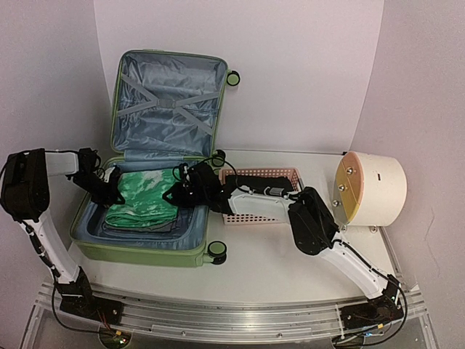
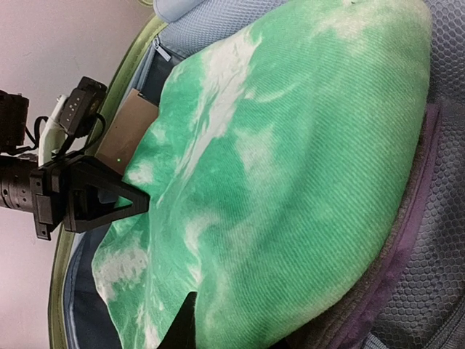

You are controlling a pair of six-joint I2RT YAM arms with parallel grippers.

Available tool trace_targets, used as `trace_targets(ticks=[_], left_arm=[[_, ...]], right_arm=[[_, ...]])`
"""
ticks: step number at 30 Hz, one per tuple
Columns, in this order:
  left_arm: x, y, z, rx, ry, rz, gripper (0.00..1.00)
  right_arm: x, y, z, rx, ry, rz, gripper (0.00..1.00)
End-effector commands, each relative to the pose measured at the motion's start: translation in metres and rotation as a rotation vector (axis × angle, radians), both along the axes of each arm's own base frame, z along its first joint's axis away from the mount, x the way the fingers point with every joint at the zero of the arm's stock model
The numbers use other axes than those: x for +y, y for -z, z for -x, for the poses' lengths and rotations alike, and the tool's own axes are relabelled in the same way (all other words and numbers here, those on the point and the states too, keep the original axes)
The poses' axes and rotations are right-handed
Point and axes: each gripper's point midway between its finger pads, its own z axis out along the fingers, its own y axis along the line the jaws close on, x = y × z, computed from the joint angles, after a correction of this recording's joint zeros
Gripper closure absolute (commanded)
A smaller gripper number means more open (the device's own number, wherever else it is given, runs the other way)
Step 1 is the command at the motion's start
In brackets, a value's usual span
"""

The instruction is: Open, take out, and arrange the luggage

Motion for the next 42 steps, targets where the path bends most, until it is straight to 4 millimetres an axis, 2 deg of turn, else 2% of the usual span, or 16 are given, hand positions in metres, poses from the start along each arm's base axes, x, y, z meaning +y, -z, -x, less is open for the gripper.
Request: trace_targets(ticks=[1, 4, 8, 10, 15, 16, 18, 25, 26, 29, 31, 34, 35, 39, 40, 42], left_arm=[[-0.015, -0.057, -0.018, -0.149, 0.059, 0.032, 1.0], [-0.012, -0.068, -0.022, -0.167, 0.066, 0.005, 1.0], [-0.012, -0.077, -0.026, -0.186, 0.064, 0.006, 1.0], [-0.015, -0.087, -0.028, -0.198, 0.068, 0.028, 1.0], [-0.018, -0.113, -0.035, -0.237, 0.076, 0.051, 1.0], [-0.018, -0.12, -0.037, -0.25, 0.077, 0.048, 1.0], [-0.019, -0.129, -0.039, -0.267, 0.081, 0.05, 1.0], [-0.025, -0.125, -0.038, -0.252, 0.07, 0.106, 1.0], [-0.025, -0.124, -0.039, -0.252, 0.065, 0.108, 1.0], [-0.027, -0.121, -0.039, -0.245, 0.059, 0.133, 1.0], [-0.027, -0.115, -0.039, -0.23, 0.053, 0.133, 1.0], [-0.022, -0.106, -0.039, -0.217, 0.029, 0.105, 1.0], [-0.019, -0.107, -0.04, -0.222, 0.017, 0.095, 1.0], [-0.023, -0.12, -0.044, -0.251, 0.025, 0.122, 1.0], [-0.024, -0.12, -0.044, -0.249, 0.025, 0.125, 1.0], [-0.022, -0.108, -0.042, -0.224, 0.021, 0.112, 1.0]], right_arm=[[0.005, -0.095, -0.004, -0.147, -0.018, -0.175, 1.0], [0.003, -0.114, -0.006, -0.178, -0.006, -0.198, 1.0], [-0.006, -0.104, -0.009, -0.173, 0.029, -0.157, 1.0], [-0.007, -0.105, -0.007, -0.176, 0.022, -0.154, 1.0], [-0.008, -0.134, -0.008, -0.241, 0.019, -0.181, 1.0], [-0.008, -0.143, -0.008, -0.259, 0.021, -0.19, 0.98], [-0.009, -0.145, -0.009, -0.268, 0.027, -0.188, 0.91], [-0.007, -0.11, -0.007, -0.182, 0.022, -0.162, 0.71], [-0.006, -0.099, -0.006, -0.16, 0.019, -0.155, 0.64], [-0.005, -0.069, -0.004, -0.098, 0.013, -0.133, 0.53], [-0.003, -0.052, -0.001, -0.043, 0.011, -0.127, 0.49], [-0.003, -0.03, 0.002, 0.04, 0.019, -0.106, 0.49], [-0.005, -0.017, 0.003, 0.084, 0.032, -0.073, 0.49], [-0.005, 0.018, 0.009, 0.216, 0.048, -0.016, 0.49], [-0.002, 0.016, 0.009, 0.222, 0.046, -0.025, 0.49], [0.0, 0.04, 0.018, 0.289, 0.044, 0.017, 0.48]])
